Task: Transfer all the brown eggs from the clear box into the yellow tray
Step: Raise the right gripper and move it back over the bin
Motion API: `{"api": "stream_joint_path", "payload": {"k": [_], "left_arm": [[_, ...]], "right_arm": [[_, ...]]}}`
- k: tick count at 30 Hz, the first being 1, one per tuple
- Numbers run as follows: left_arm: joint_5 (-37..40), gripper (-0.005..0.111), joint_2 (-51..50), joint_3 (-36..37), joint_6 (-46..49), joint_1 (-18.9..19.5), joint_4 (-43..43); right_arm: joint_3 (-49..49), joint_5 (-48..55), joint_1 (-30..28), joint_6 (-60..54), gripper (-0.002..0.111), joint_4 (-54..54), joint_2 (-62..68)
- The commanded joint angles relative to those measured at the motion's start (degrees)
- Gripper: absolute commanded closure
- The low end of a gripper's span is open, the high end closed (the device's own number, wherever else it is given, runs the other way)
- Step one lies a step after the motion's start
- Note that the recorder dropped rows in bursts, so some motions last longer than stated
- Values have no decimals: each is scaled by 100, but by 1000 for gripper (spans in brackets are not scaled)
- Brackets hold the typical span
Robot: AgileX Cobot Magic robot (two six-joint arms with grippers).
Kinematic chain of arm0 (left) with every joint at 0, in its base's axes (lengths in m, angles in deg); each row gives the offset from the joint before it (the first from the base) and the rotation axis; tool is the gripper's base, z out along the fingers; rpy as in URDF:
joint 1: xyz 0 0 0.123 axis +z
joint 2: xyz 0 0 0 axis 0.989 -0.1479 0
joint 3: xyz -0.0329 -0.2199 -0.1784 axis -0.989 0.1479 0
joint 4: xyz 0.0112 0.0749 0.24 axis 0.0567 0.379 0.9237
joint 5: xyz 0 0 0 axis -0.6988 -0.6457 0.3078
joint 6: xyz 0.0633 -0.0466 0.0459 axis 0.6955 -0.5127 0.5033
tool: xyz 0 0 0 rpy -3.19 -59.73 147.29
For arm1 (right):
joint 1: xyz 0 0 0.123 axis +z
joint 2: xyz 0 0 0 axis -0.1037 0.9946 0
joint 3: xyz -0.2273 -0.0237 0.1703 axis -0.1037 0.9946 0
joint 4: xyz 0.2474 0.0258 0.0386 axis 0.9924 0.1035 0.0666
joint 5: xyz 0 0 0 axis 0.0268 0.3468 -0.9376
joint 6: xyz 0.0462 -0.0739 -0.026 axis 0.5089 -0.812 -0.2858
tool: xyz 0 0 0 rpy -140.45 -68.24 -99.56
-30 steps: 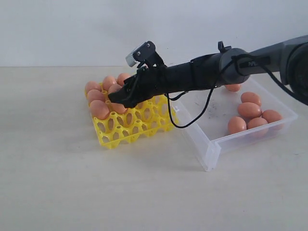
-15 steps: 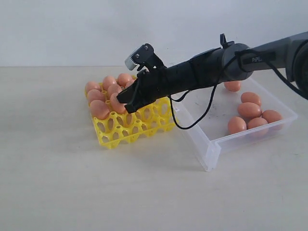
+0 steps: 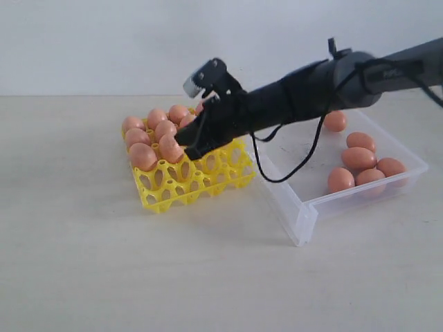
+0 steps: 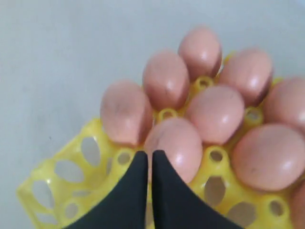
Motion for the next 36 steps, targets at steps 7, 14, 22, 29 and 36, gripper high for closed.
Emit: {"api": "stream_joint_path", "payload": {"k": [7, 14, 22, 29, 36], "left_arm": [[-3, 29, 22, 23, -45, -37, -38], [-3, 29, 22, 23, -45, -37, -38], [-3, 29, 22, 23, -45, -37, -38], [-3, 29, 22, 23, -45, -37, -38], [-3, 29, 22, 23, -45, -37, -38]], "right_arm": [[1292, -3662, -25, -1193, 109, 519, -2308], [2049, -5496, -25, -1209, 109, 391, -3320], [3835, -3805, 587, -1621, 109, 200, -5475], [4690, -5301, 1110, 6358, 109, -5014, -6769], [5065, -7730, 1044, 7987, 109, -8058, -6354]]}}
